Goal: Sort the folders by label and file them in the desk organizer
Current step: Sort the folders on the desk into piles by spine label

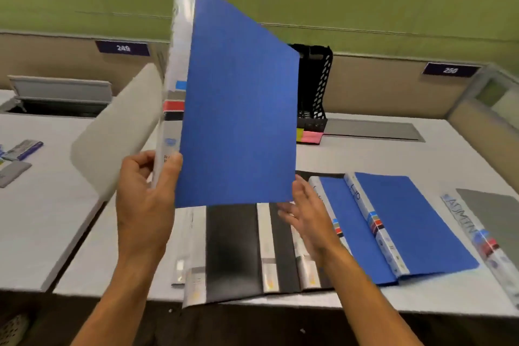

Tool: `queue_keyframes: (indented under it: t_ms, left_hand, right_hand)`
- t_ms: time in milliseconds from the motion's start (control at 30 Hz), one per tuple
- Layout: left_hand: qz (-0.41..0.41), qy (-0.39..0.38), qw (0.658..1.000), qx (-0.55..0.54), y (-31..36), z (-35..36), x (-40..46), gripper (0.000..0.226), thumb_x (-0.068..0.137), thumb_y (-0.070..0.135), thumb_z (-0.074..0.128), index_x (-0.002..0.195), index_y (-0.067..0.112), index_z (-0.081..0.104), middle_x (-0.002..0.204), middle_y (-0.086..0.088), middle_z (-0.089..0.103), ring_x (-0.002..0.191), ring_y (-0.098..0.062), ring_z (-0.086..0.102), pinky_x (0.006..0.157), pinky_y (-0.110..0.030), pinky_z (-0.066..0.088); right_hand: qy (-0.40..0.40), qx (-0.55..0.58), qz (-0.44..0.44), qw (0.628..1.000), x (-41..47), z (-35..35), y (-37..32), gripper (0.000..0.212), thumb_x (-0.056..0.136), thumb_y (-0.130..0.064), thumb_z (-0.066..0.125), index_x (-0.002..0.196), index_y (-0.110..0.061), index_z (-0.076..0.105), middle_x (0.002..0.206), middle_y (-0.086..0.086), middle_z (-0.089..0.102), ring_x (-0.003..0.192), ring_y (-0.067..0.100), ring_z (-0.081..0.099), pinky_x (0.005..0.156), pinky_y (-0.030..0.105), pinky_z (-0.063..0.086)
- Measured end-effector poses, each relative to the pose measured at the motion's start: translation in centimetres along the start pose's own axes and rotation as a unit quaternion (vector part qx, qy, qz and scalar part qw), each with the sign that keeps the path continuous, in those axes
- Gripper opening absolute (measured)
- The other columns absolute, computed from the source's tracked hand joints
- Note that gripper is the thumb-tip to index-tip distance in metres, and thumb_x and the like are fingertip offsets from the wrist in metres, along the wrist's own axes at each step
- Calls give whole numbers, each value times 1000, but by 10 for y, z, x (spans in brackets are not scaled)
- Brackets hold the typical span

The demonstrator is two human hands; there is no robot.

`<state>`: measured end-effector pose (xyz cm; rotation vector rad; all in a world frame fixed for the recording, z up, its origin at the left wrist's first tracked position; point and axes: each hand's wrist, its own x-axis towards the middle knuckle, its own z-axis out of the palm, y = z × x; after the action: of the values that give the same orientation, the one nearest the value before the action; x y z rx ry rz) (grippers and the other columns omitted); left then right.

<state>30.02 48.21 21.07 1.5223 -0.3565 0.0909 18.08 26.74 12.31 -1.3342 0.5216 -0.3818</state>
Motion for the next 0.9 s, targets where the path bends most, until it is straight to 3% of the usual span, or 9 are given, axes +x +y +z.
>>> queue_keyframes:
  t_ms: [167, 267, 333, 433, 533, 633, 700, 800, 900]
  left_hand:
    - [-64, -133, 988, -39, -19, 76, -25, 41, 91, 63, 53, 117, 32, 61, 109, 14, 72, 101, -8, 72, 69, -27, 62]
    - [-67, -234, 969, -39, -27, 122, -50, 27, 99, 55, 46, 116, 42, 62, 109, 24, 70, 103, -1, 69, 69, -22, 63]
    - [-76, -307, 948, -39, -30, 155, -69, 30, 100, 49, 44, 125, 45, 59, 115, 27, 69, 108, 2, 67, 80, -23, 62]
    - [-91, -390, 916, -14, -37, 210, -101, 54, 100, 49, 44, 152, 48, 29, 149, 25, 48, 134, -2, 51, 109, -41, 48]
    - [-101, -458, 883, 20, -47, 262, -132, 57, 106, 41, 41, 156, 47, 15, 156, 24, 38, 141, -5, 42, 120, -44, 34]
    - [-141, -501, 853, 26, -53, 323, -176, 54, 107, 29, 43, 151, 51, 21, 144, 28, 47, 131, 0, 52, 111, -28, 42]
    - [-156, -519, 840, 25, -56, 360, -200, 49, 105, 23, 49, 134, 59, 32, 131, 30, 53, 112, 8, 61, 89, -11, 50]
    - [-185, -518, 834, 44, -59, 419, -238, 38, 100, 23, 56, 120, 53, 42, 124, 19, 52, 98, 5, 65, 72, -11, 52]
    - [-223, -527, 819, 47, -64, 470, -272, 38, 99, 20, 58, 128, 38, 42, 136, 8, 53, 107, -7, 65, 75, -15, 55]
  right_hand:
    - [176, 66, -45, 981, -23, -75, -22, 46, 85, -38, 76, 127, -34, 58, 123, -10, 71, 110, 14, 70, 81, 36, 59]
    - [261, 78, -24, 962, -43, -138, -17, 46, 88, -20, 76, 130, -24, 59, 121, -5, 72, 103, 19, 72, 70, 39, 60]
    - [312, 82, -15, 946, -59, -182, -12, 48, 87, -16, 77, 131, -24, 58, 120, -5, 72, 102, 20, 73, 69, 40, 61]
    - [355, 65, -17, 932, -82, -253, -7, 43, 89, -13, 75, 126, -28, 61, 114, -7, 74, 97, 20, 74, 64, 37, 59]
    - [391, 30, -10, 920, -98, -318, -3, 32, 90, -9, 72, 116, -28, 68, 104, -8, 77, 89, 15, 75, 58, 33, 59]
    - [426, -5, 2, 905, -116, -397, 3, 29, 90, -8, 71, 99, -35, 73, 95, -11, 78, 82, 11, 75, 57, 31, 59]
    - [451, -41, 15, 892, -124, -446, 10, 30, 89, -7, 71, 91, -37, 74, 96, -10, 78, 82, 11, 75, 67, 35, 59]
    - [479, -83, 51, 872, -136, -519, 22, 24, 89, -6, 70, 93, -30, 70, 100, -3, 75, 85, 15, 72, 81, 43, 59]
    - [492, -113, 91, 859, -140, -580, 32, 24, 89, -6, 68, 107, -22, 69, 99, 2, 72, 83, 22, 68, 79, 49, 59]
